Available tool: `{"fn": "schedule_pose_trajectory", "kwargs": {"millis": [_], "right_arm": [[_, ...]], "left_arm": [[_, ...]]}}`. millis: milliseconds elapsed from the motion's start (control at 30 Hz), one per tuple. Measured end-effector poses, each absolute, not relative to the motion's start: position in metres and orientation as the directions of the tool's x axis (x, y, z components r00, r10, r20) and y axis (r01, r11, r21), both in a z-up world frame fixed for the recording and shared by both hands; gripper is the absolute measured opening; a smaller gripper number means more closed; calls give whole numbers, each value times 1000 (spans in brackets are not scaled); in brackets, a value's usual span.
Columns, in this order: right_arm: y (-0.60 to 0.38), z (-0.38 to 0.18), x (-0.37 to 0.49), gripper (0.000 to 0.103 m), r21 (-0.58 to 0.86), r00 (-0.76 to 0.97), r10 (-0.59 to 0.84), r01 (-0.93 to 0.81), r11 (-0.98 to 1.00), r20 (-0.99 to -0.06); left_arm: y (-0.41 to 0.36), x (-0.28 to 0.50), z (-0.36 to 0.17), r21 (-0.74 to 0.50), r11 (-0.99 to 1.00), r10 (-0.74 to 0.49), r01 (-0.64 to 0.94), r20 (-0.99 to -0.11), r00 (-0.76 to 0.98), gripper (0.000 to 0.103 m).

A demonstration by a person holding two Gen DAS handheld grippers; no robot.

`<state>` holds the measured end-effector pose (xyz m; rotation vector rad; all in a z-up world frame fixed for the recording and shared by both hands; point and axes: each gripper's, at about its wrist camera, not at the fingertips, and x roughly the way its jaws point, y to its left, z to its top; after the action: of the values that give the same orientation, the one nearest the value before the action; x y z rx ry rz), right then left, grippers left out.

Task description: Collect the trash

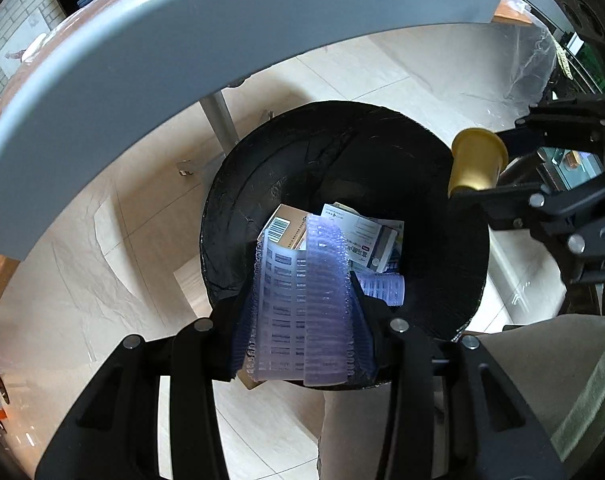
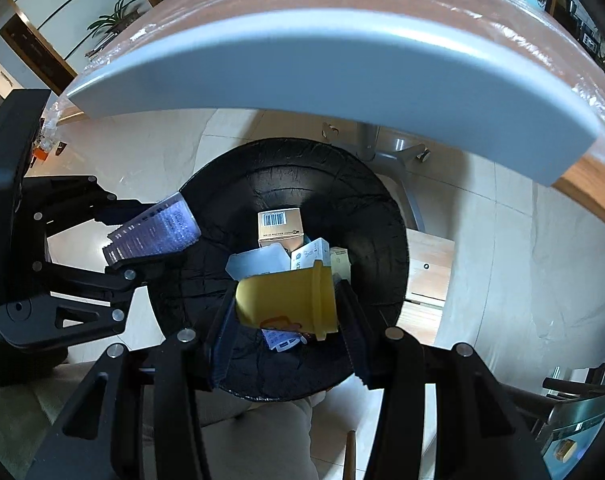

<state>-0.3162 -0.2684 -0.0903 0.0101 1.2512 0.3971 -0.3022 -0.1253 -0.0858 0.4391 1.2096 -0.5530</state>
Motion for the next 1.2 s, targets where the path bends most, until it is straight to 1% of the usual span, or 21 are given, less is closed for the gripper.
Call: {"fn": "schedule_pose_trajectory", "kwargs": {"millis": [267,300,333,367,400,533,600,700,767,800,833,867,900,933,1033,1067,1100,1133,1200], "right_arm": [[-267,-103,-312,47,214,243,280,-265,940,-929],[-268,-104,-312,47,213,242,276,-256,943,-930],[-269,-105,-311,50,213,241,273,-246,946,-931],[-270,-106,-310,53,219,236,275,-237,946,-932],[-271,-106,-311,60,224,237,278,-231,947,-931],[-279,-98,-312,67,218,241,267,-212,953,-933],[-285,-89,-313,67,221,247,268,-202,954,-931],[-295,-54,-318,68,237,286,292,-211,948,-913],[-300,-21,-321,75,252,341,327,-246,936,-882],[-303,-1,-322,82,250,382,339,-265,931,-859],[-306,16,-320,88,249,423,352,-280,927,-835],[-309,30,-317,91,245,458,356,-285,927,-815],[-314,43,-311,97,231,498,345,-277,933,-795],[-319,54,-301,99,212,541,319,-253,944,-778],[-337,66,-265,99,174,618,229,-148,973,-752],[-346,64,-243,99,152,635,170,-83,985,-754],[-351,63,-231,99,148,641,149,-57,987,-753],[-357,59,-216,99,145,646,130,-30,989,-752],[-369,47,-177,99,102,636,60,30,994,-770]], "left_arm": [[-125,-300,-93,34,802,-152,597,-954,258,45],[-125,-299,-93,28,807,-158,590,-952,262,52],[-125,-297,-93,16,811,-167,584,-951,259,59],[-123,-296,-92,5,813,-177,582,-950,256,72],[-122,-296,-90,0,814,-184,580,-949,258,74],[-118,-295,-87,1,822,-174,570,-952,253,74],[-112,-296,-78,-17,827,-193,562,-948,254,74],[-103,-303,-47,-44,816,-244,577,-930,274,74],[-96,-310,-12,-85,790,-322,608,-900,293,74],[-95,-309,2,-100,778,-355,620,-885,302,77],[-92,-309,22,-114,765,-395,634,-861,322,81],[-89,-308,41,-111,757,-424,643,-833,355,91],[-86,-303,57,-94,761,-437,642,-805,401,96],[-84,-297,68,-70,773,-436,630,-780,448,98],[-70,-258,91,-20,841,-391,540,-713,582,101],[-65,-240,93,-12,869,-358,494,-704,613,101],[-58,-213,92,-5,904,-309,427,-699,645,101],[-54,-199,89,-6,919,-285,394,-700,655,101],[-40,-152,79,-8,956,-212,293,-711,671,101]]}}
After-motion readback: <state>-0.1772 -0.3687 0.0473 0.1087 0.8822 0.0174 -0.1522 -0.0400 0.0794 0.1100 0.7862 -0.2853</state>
